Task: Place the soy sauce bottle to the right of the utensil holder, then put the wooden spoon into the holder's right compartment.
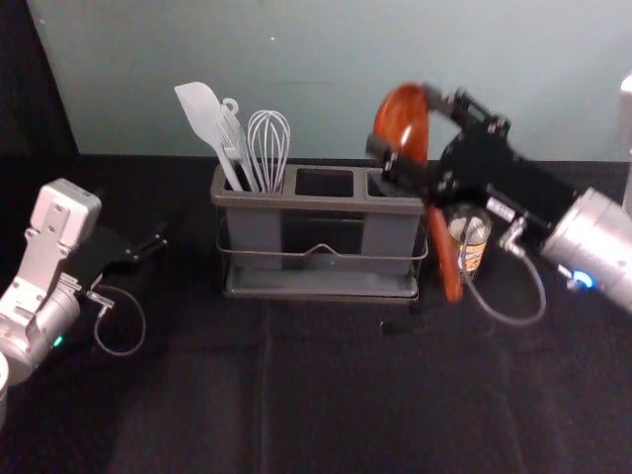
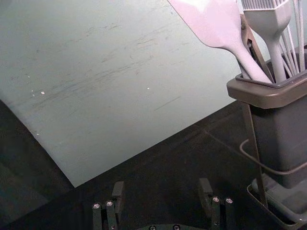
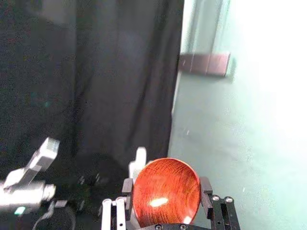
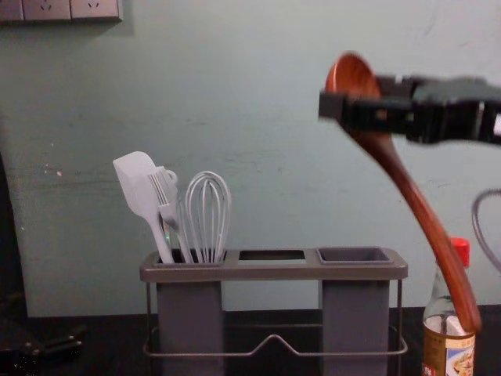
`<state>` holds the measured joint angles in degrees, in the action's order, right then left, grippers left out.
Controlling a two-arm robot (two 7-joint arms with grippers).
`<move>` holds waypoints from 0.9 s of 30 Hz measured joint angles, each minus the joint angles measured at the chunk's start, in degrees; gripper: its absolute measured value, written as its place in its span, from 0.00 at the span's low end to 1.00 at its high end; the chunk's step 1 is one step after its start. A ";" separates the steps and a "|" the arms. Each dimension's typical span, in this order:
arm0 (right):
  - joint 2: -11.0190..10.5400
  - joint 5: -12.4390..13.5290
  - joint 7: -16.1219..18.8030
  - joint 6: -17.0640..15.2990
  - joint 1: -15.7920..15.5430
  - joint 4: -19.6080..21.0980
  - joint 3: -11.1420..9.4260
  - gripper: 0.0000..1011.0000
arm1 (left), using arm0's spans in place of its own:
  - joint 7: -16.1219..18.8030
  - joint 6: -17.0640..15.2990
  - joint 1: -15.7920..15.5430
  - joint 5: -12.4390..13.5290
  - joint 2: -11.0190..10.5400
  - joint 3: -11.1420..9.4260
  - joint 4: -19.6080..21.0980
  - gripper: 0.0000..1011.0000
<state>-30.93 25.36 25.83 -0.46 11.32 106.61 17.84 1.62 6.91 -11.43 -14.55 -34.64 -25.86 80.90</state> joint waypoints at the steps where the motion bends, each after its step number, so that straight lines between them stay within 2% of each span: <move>1: 0.36 0.13 -0.04 0.42 0.38 -0.31 -0.14 0.83 | 0.00 0.00 0.00 0.00 0.00 0.00 0.00 0.99; 6: 2.91 -0.39 -1.39 2.12 3.29 -2.81 -0.01 0.83 | 0.00 0.00 0.00 0.00 0.00 -0.01 0.00 0.99; 19: 10.68 -6.95 -4.64 4.30 13.06 -13.50 2.90 0.83 | 0.00 0.00 0.00 0.00 0.00 0.00 0.00 0.99; 27: 13.92 -9.97 -5.37 5.03 16.71 -19.73 3.89 0.83 | 0.00 0.00 0.00 0.00 0.00 0.00 0.00 0.99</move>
<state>-17.01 15.39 20.46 4.57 28.03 86.88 21.73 1.62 6.91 -11.43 -14.55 -34.64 -25.86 80.90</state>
